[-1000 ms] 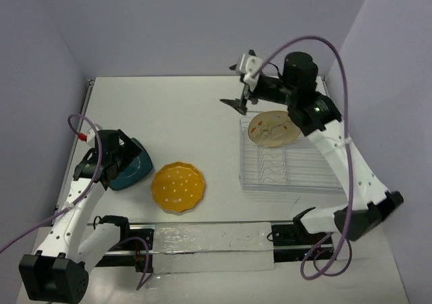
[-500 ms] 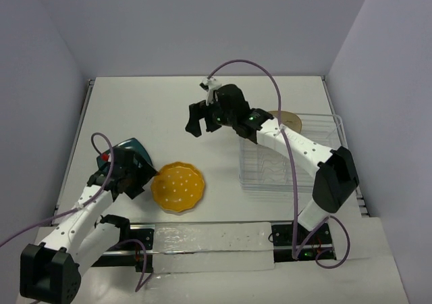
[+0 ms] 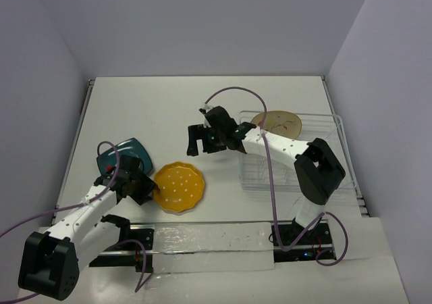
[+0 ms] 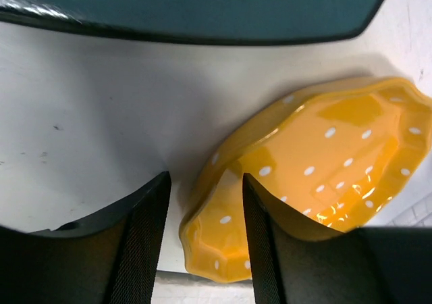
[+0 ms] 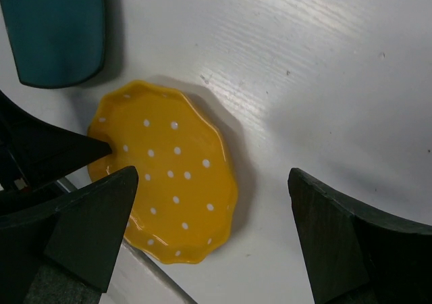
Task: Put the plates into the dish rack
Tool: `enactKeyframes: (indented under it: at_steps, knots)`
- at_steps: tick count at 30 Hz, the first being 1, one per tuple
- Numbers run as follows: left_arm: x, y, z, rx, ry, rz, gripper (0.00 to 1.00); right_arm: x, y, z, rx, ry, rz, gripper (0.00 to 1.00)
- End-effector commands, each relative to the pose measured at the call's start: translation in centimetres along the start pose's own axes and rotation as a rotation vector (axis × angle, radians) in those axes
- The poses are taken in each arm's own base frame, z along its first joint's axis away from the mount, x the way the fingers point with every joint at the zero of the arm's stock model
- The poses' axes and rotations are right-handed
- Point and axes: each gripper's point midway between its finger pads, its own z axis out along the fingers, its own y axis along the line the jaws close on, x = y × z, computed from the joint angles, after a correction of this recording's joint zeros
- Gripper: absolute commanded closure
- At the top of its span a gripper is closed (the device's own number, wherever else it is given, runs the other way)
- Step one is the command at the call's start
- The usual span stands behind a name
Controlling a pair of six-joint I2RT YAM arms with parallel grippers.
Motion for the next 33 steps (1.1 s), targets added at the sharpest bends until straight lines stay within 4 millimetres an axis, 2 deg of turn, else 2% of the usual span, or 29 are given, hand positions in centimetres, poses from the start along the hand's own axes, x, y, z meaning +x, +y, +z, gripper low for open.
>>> enactKeyframes:
  at_steps: [1, 3, 4, 7, 12, 15, 18, 27, 33]
  knots:
    - [1.6, 0.3, 0.5, 0.010, 0.051, -0.013, 0.50, 1.7, -0.6, 0.6, 0.011, 0.037, 0.067, 0.00]
    - [1.8, 0.6, 0.7, 0.002, 0.058, -0.011, 0.56, 2.6, -0.7, 1.0, 0.005, 0.068, 0.082, 0.00]
    - [1.9, 0.7, 0.7, -0.002, 0.063, -0.005, 0.64, 3.1, -0.8, 1.1, 0.000, 0.084, 0.089, 0.00]
    - [1.7, 0.2, 0.6, 0.002, 0.061, 0.007, 0.98, 4.2, -0.8, 1.4, -0.011, 0.122, 0.105, 0.00]
    - [1.4, -1.1, -0.3, 0.044, 0.060, 0.011, 1.00, 5.1, -0.9, 1.1, -0.017, 0.153, 0.116, 0.00]
    - [1.3, -2.5, -1.1, 0.104, 0.060, 0.013, 1.00, 5.8, -0.9, 1.3, -0.018, 0.186, 0.141, 0.00]
    - [1.0, -4.8, -2.4, 0.203, 0.058, 0.028, 1.00, 6.6, -0.5, 1.6, -0.039, 0.227, 0.177, 0.00]
    - [-0.2, -8.0, -6.4, 0.290, 0.032, 0.102, 1.00, 6.8, 0.1, 1.8, -0.060, 0.274, 0.340, 0.00]
    - [-0.1, -9.4, -6.9, 0.310, 0.070, 0.131, 1.00, 6.7, -0.2, 2.0, -0.005, 0.250, 0.465, 0.00]
